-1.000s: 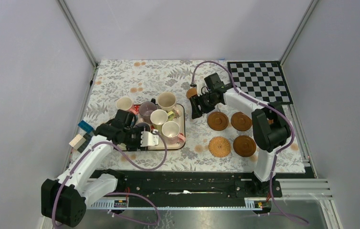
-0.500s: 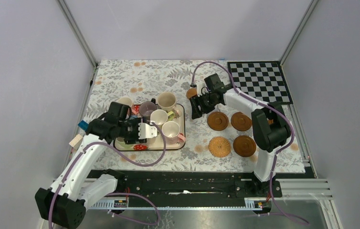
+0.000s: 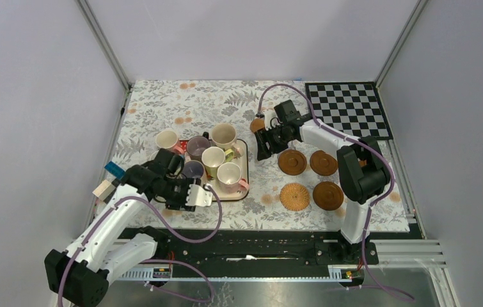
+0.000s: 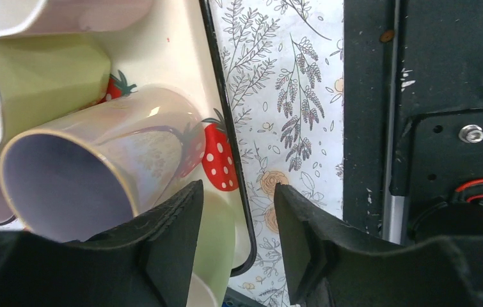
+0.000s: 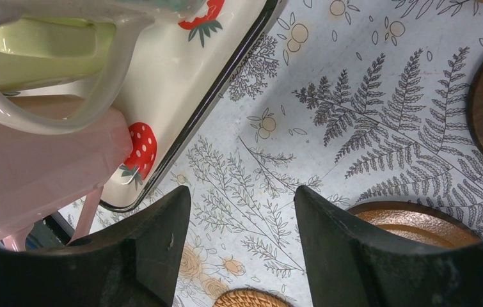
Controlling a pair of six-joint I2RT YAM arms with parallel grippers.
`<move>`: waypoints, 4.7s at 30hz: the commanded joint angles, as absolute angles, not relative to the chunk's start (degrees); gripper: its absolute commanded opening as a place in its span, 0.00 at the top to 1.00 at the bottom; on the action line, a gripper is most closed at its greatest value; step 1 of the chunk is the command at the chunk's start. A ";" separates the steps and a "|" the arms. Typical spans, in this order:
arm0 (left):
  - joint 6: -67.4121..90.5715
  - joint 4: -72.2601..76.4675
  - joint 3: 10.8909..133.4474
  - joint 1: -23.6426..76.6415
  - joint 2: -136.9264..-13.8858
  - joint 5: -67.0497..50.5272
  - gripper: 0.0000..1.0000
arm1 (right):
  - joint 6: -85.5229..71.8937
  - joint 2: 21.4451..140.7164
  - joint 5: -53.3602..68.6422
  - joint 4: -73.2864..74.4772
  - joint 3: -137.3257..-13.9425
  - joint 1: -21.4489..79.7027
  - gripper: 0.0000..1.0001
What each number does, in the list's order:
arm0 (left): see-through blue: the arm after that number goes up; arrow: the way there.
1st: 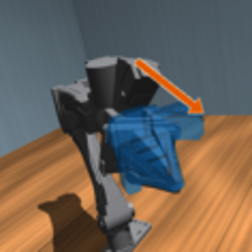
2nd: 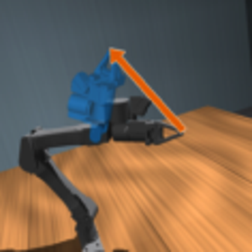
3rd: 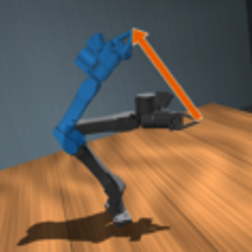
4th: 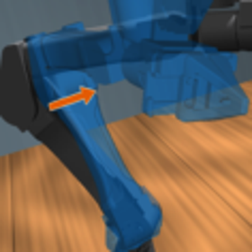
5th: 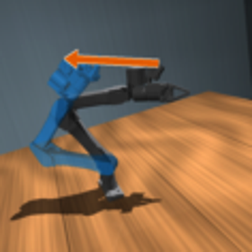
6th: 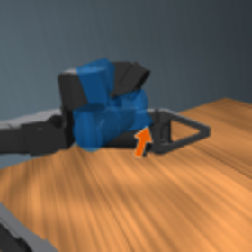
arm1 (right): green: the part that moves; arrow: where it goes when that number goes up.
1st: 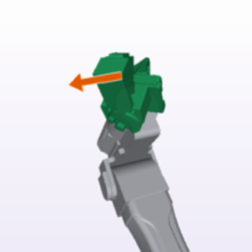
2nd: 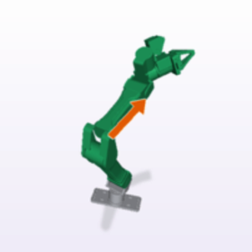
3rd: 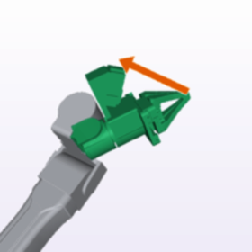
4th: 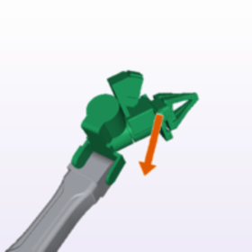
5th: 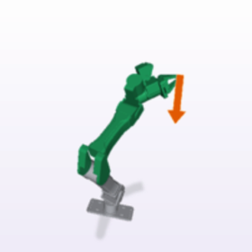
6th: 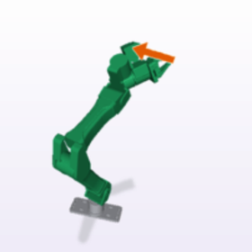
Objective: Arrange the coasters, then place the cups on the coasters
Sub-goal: Move the tray to the center of the board.
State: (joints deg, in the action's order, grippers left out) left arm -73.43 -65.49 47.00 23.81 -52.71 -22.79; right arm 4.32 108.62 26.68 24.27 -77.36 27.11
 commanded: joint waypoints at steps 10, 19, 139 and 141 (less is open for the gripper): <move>-72.26 -48.12 33.37 28.97 -50.67 -12.32 0.46 | -1.68 113.10 28.86 21.13 -82.28 29.83 0.35; -71.70 -40.03 28.31 29.57 -53.09 -8.60 0.44 | -5.29 116.13 29.59 19.36 -82.93 31.54 0.35; -29.20 -23.00 94.71 36.65 -116.06 -15.61 0.30 | -0.72 111.22 30.68 24.11 -89.02 7.30 0.23; -28.73 -23.12 95.95 36.78 -116.92 -15.14 0.30 | -0.94 111.65 30.59 23.53 -88.95 7.36 0.23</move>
